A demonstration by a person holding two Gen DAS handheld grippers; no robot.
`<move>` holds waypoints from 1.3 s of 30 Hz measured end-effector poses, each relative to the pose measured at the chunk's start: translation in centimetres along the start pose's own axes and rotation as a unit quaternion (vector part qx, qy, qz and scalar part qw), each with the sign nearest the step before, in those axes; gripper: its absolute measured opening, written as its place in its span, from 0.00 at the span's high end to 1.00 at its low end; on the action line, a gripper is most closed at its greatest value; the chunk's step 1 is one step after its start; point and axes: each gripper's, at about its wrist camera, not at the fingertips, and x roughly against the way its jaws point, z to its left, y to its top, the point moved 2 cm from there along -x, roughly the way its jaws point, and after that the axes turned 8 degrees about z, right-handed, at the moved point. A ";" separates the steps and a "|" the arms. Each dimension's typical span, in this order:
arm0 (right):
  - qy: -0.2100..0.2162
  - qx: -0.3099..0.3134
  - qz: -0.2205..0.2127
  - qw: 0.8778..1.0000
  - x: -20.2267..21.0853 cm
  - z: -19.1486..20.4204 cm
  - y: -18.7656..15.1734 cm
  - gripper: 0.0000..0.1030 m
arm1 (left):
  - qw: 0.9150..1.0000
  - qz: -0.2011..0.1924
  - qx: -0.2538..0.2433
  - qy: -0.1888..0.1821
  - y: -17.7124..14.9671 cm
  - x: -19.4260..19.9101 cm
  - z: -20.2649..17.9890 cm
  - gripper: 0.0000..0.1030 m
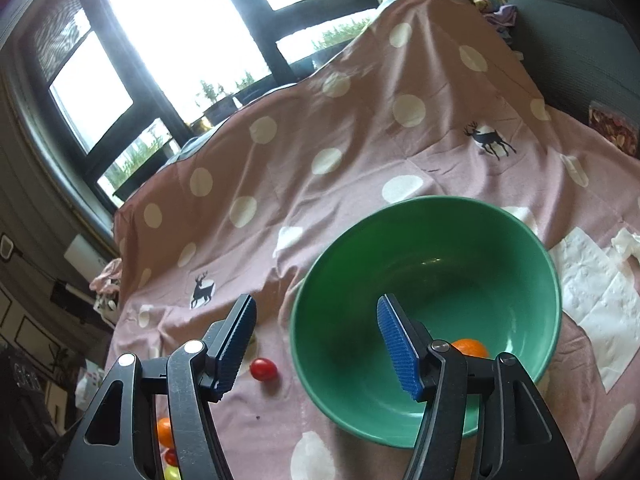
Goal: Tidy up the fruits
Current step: 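Move the right gripper back to the green fruit on the cloth, then close the right gripper on the green fruit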
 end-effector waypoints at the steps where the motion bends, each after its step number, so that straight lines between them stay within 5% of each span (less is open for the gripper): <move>1: 0.008 0.006 0.001 1.000 -0.4 0.5 -0.1 0.38 | 1.000 -0.002 0.014 0.009 0.1 -0.1 0.8 0.23; 5: 0.016 0.017 0.010 1.000 -2.0 2.5 -0.6 0.38 | 0.999 -0.011 0.032 0.038 0.6 0.0 2.4 0.23; 15: 0.025 0.052 0.047 0.997 -3.9 6.4 -1.9 0.38 | 0.996 -0.045 0.072 0.008 1.5 1.1 4.7 0.24; 27: 0.039 0.084 0.171 0.981 -12.4 10.1 -0.9 0.45 | 0.996 0.025 0.080 0.014 1.4 -1.5 5.8 0.25; 32: -0.006 0.116 0.172 0.978 -15.8 10.8 -1.0 0.54 | 0.997 0.048 0.056 0.035 0.8 -3.0 5.0 0.35; 39: -0.010 0.157 0.180 0.971 -17.5 11.4 -1.4 0.55 | 0.996 0.076 0.033 0.027 0.2 -4.6 4.4 0.44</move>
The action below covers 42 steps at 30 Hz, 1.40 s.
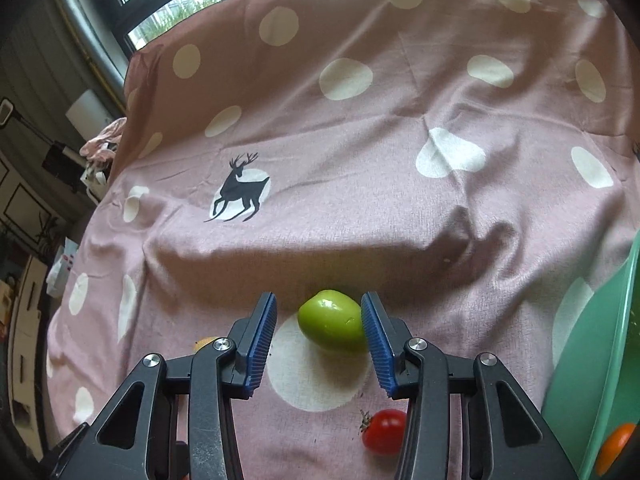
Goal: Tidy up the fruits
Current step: 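Close the right gripper on the green fruit, then lift the green fruit with the right gripper and carry it to the bowl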
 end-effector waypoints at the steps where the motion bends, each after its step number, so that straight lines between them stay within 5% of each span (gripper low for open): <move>1: -0.004 -0.001 0.004 1.000 -0.3 -0.2 0.0 0.55 | 1.000 0.005 0.000 -0.006 0.0 -0.2 0.0 0.44; 9: 0.034 -0.045 0.034 0.998 -0.9 -1.6 -0.6 0.61 | 0.999 0.029 -0.009 -0.029 -0.3 -0.8 -0.6 0.44; 18: 0.148 -0.098 0.088 0.980 1.3 -2.1 -5.1 0.60 | 0.995 0.043 -0.069 -0.051 -1.3 -1.0 -2.9 0.44; 22: 0.159 -0.102 0.080 0.979 2.2 -1.9 -6.7 0.60 | 0.992 0.049 -0.101 -0.064 -1.9 -1.3 -4.1 0.46; 29: 0.185 -0.116 0.070 0.973 3.0 -2.3 -7.0 0.60 | 0.990 0.049 -0.091 -0.094 -1.9 -1.2 -4.4 0.65; 42: 0.206 -0.098 0.030 0.973 5.9 -1.1 -7.0 0.60 | 0.990 0.012 -0.096 -0.103 -1.9 1.3 -5.1 0.68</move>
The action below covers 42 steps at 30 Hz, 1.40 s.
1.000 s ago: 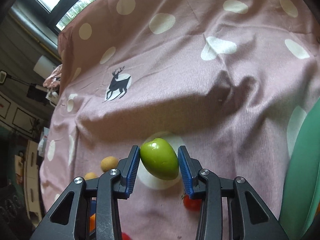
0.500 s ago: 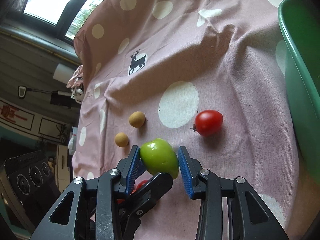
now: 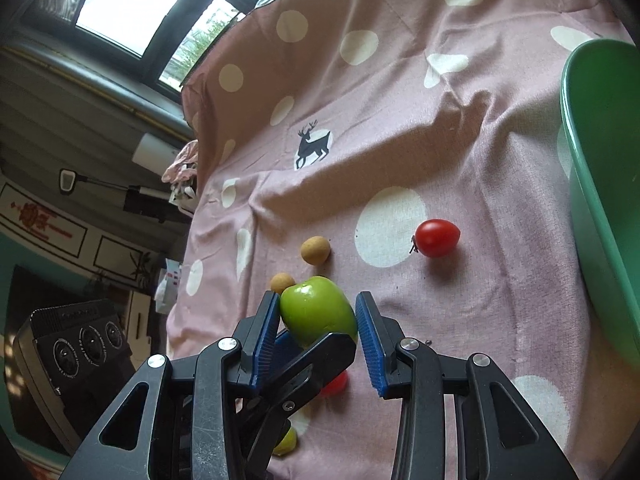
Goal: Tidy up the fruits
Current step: 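Lift the green fruit with the right gripper and carry it to the bowl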
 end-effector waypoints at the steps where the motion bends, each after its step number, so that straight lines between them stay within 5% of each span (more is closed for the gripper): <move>1: 0.000 0.001 -0.001 1.000 0.1 0.1 0.0 0.60 | 1.000 -0.001 -0.001 0.000 0.0 0.1 -0.1 0.68; 42: 0.026 0.032 -0.073 0.996 5.7 1.0 -0.5 0.60 | 0.996 -0.053 -0.068 0.017 0.8 2.8 -6.0 0.68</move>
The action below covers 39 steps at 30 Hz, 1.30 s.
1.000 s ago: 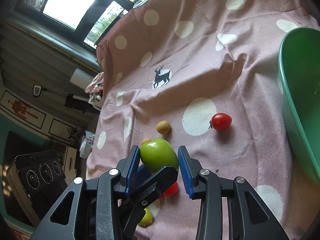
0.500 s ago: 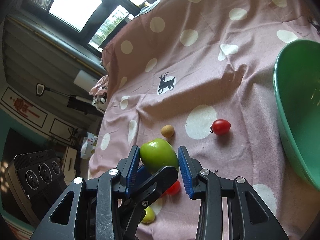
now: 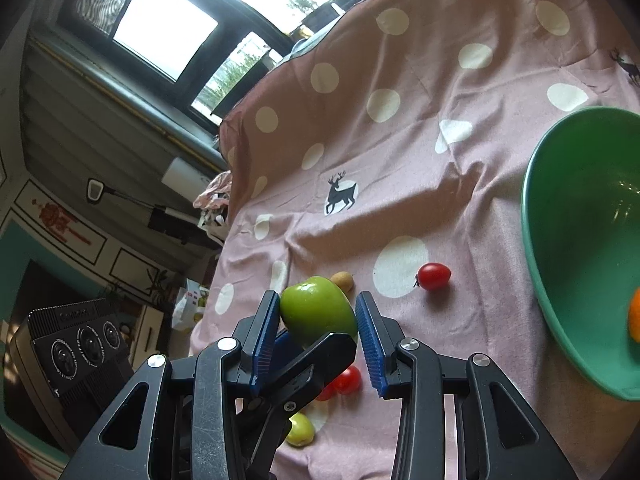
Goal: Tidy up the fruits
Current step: 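Lift the green fruit with the right gripper and carry it to the bowl, then lower the green fruit into the bowl beside the orange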
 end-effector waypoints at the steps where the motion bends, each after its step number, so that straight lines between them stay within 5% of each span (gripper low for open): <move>1: 0.000 -0.001 -0.005 1.000 0.4 -0.1 0.1 0.60 | 1.000 0.000 -0.005 -0.001 0.2 -0.1 -0.4 0.68; 39: -0.061 -0.129 -0.122 0.982 9.8 -10.7 0.6 0.60 | 0.988 0.065 -0.123 -0.071 2.2 -9.3 -11.2 0.68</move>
